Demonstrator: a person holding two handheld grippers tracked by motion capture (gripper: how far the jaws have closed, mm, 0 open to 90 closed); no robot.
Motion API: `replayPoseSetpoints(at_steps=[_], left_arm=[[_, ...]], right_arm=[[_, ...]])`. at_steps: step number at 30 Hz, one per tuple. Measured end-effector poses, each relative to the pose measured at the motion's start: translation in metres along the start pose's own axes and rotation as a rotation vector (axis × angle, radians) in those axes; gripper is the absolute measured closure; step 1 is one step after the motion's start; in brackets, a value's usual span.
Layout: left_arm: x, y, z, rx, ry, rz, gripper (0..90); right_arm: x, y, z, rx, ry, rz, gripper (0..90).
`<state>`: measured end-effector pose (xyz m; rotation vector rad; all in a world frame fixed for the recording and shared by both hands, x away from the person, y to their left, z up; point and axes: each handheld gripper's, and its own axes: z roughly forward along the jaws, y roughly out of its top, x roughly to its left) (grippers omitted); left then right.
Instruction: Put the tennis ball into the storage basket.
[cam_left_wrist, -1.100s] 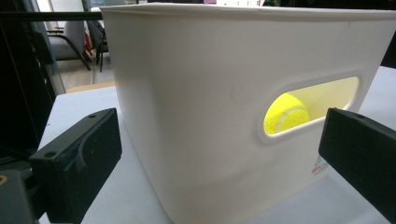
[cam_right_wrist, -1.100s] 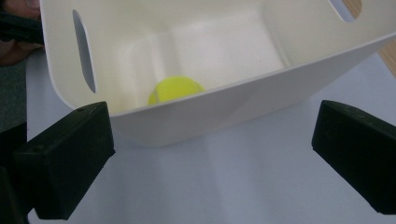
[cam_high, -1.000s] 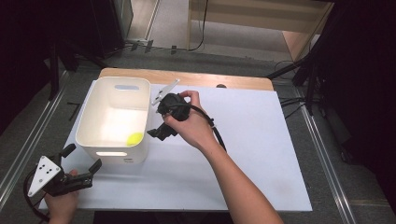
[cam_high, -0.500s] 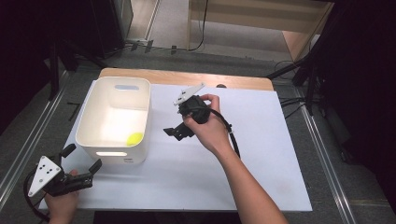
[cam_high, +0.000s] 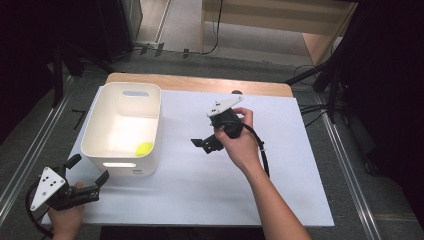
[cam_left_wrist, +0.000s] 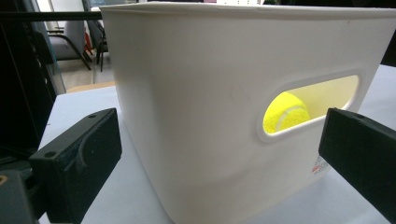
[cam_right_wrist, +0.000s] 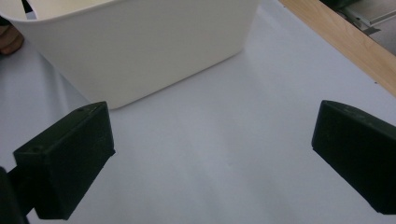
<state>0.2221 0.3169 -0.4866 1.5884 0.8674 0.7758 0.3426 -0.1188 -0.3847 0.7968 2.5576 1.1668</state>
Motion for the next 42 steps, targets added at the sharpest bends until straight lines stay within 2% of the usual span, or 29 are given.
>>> replayPoseSetpoints(at_steps=[13, 21, 42], left_arm=[[0.000, 0.000, 0.000, 0.002, 0.002, 0.001, 0.0], [-0.001, 0.000, 0.000, 0.003, 0.001, 0.000, 0.0], [-0.001, 0.000, 0.000, 0.003, 0.005, 0.001, 0.0]], right_arm=[[-0.008, -0.028, -0.018, -0.044, -0.037, 0.054, 0.0], [-0.012, -0.044, -0.027, -0.071, -0.059, 0.067, 0.0], [-0.019, -0.102, -0.054, -0.164, -0.126, 0.139, 0.0]])
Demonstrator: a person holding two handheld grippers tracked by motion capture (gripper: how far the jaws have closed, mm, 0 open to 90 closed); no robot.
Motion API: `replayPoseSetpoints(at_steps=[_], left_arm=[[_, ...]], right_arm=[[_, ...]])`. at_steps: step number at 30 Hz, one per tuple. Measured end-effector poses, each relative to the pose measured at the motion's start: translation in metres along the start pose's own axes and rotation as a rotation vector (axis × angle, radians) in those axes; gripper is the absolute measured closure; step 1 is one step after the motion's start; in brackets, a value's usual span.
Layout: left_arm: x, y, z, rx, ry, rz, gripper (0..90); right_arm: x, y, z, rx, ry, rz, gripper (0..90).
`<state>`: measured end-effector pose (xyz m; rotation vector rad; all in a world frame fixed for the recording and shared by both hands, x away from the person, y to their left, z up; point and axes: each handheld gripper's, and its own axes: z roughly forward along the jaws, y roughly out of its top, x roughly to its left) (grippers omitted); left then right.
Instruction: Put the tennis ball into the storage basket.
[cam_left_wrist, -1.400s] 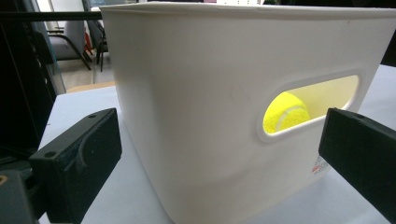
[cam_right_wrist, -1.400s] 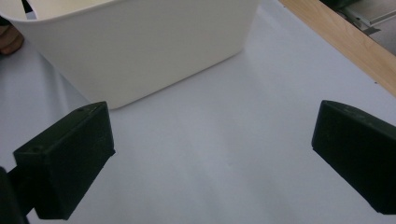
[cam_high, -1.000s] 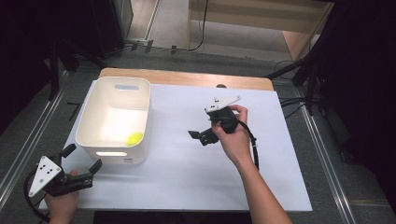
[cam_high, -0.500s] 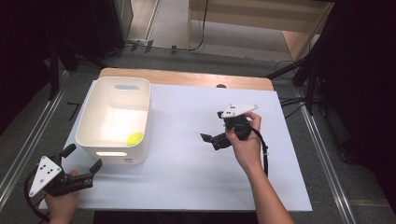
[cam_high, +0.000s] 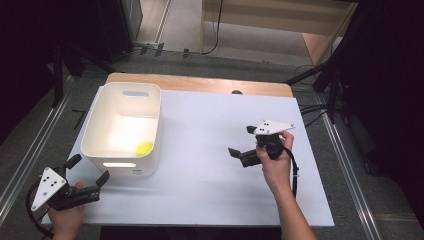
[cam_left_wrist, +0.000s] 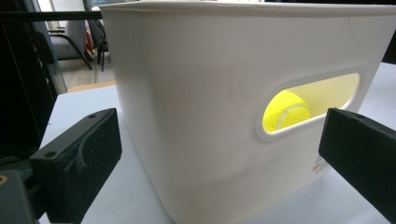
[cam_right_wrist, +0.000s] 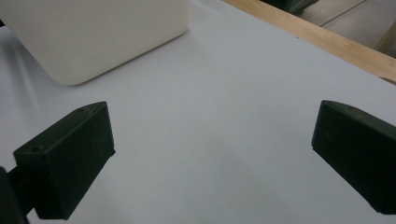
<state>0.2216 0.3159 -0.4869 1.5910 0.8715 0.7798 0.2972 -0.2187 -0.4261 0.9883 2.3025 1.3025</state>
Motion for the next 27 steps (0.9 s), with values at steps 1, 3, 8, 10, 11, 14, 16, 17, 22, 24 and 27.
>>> replayPoseSetpoints(at_steps=[1, 3, 8, 10, 11, 14, 16, 17, 22, 24, 27], left_arm=[[0.000, 0.000, 0.000, 0.001, 0.001, 0.000, 0.0], [0.000, 0.000, 0.000, 0.000, 0.001, 0.000, 0.0], [0.000, 0.000, 0.000, 0.001, 0.002, 0.000, 0.0], [0.000, 0.000, 0.000, 0.002, 0.001, 0.001, 0.0], [0.000, 0.000, 0.000, 0.002, 0.001, 0.001, 0.0], [0.000, 0.000, 0.000, 0.003, 0.003, 0.002, 0.0], [-0.001, 0.000, 0.000, 0.004, 0.003, 0.002, 0.0], [-0.001, 0.000, 0.000, 0.005, 0.005, 0.003, 0.0], [-0.001, 0.000, 0.000, 0.006, 0.006, 0.005, 0.0], [-0.001, 0.000, 0.000, 0.006, 0.006, 0.005, 0.0], [-0.001, 0.000, 0.000, 0.007, 0.007, 0.006, 0.0]], right_arm=[[-0.001, -0.003, -0.002, -0.003, 0.001, -0.002, 0.0], [-0.002, -0.008, -0.005, -0.012, -0.005, 0.006, 0.0], [-0.006, -0.023, -0.014, -0.037, -0.020, 0.025, 0.0], [-0.008, -0.030, -0.017, -0.046, -0.025, 0.036, 0.0], [-0.008, -0.033, -0.019, -0.051, -0.030, 0.043, 0.0], [-0.011, -0.044, -0.025, -0.067, -0.045, 0.053, 0.0], [-0.012, -0.051, -0.030, -0.080, -0.053, 0.064, 0.0], [-0.013, -0.054, -0.032, -0.085, -0.058, 0.071, 0.0], [-0.017, -0.070, -0.043, -0.110, -0.083, 0.086, 0.0], [-0.018, -0.076, -0.047, -0.115, -0.091, 0.095, 0.0], [-0.020, -0.084, -0.053, -0.126, -0.104, 0.105, 0.0]])
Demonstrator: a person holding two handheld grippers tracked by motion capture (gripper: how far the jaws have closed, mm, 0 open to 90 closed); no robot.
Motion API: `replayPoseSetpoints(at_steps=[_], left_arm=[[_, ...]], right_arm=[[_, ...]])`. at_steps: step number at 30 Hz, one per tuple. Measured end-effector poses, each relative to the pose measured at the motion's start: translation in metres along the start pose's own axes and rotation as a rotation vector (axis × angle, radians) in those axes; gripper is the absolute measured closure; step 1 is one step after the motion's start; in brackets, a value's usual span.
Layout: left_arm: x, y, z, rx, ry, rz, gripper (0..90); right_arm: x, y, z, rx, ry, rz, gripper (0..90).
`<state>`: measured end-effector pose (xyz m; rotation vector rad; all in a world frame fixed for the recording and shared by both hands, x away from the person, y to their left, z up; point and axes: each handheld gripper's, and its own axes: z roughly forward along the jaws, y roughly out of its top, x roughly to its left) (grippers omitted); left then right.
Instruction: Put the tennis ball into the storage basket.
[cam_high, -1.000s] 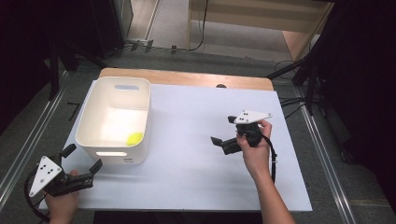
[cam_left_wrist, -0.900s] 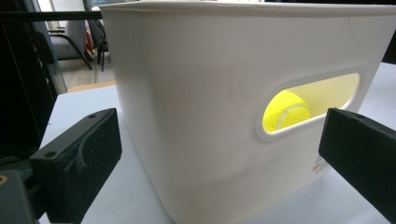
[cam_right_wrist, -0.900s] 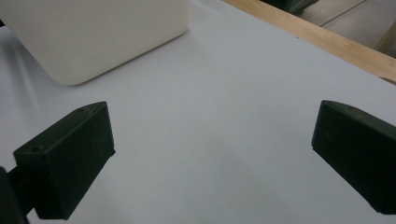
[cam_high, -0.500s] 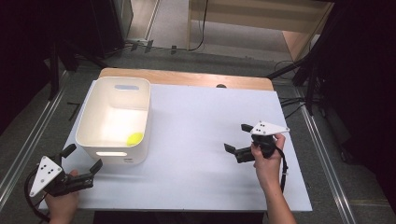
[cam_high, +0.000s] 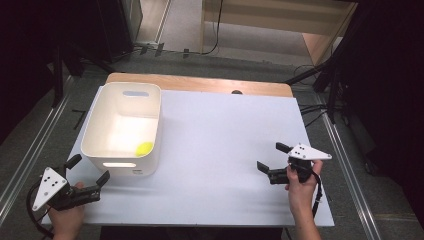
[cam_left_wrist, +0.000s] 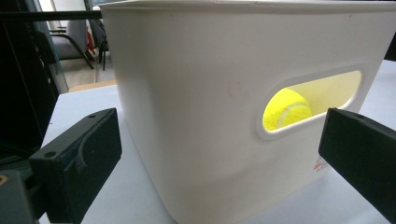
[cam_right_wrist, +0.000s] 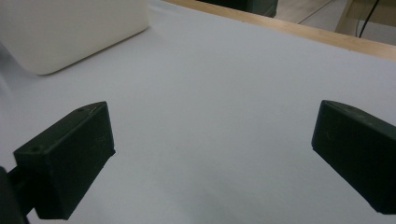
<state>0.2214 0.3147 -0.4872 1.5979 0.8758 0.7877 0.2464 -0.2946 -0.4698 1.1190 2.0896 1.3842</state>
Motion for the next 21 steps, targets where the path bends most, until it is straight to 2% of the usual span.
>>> replayPoseSetpoints(at_steps=[15, 21], left_arm=[[0.000, 0.000, 0.000, 0.001, 0.002, 0.003, 0.0], [0.000, 0.000, 0.000, 0.002, 0.001, 0.005, 0.0]], right_arm=[[-0.011, -0.030, -0.024, -0.045, -0.045, 0.044, 0.0], [-0.016, -0.044, -0.037, -0.065, -0.073, 0.075, 0.0]])
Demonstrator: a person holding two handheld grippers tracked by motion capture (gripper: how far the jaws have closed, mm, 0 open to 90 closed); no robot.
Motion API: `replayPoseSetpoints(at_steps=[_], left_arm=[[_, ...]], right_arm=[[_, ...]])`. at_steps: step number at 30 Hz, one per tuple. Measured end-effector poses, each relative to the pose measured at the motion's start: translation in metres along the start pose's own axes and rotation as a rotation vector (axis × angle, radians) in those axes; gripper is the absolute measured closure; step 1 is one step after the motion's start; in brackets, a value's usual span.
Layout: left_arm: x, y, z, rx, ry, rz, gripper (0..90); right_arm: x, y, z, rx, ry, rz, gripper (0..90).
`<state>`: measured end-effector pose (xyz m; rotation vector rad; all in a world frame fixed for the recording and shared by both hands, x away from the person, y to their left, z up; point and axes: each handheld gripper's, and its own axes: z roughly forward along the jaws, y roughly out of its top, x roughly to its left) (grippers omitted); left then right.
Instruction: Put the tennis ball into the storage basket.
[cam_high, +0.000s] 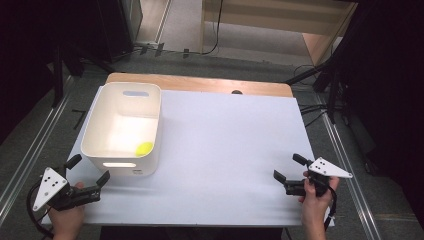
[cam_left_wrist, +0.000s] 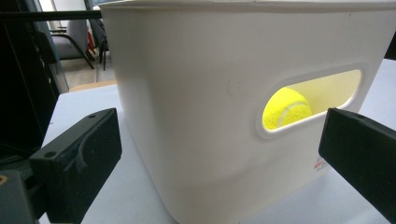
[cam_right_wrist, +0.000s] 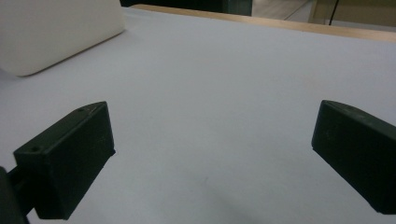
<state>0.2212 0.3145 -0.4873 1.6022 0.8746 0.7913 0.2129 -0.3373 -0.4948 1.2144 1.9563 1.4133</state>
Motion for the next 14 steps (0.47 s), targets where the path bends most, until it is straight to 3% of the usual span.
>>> replayPoseSetpoints(at_steps=[9, 14], left_arm=[[0.000, 0.000, 0.000, -0.001, 0.000, 0.000, 0.0], [0.000, 0.000, 0.001, -0.001, -0.002, 0.000, 0.0]], right_arm=[[-0.005, -0.014, -0.012, -0.045, -0.015, 0.028, 0.0], [-0.007, -0.017, -0.011, -0.040, -0.020, 0.045, 0.0]])
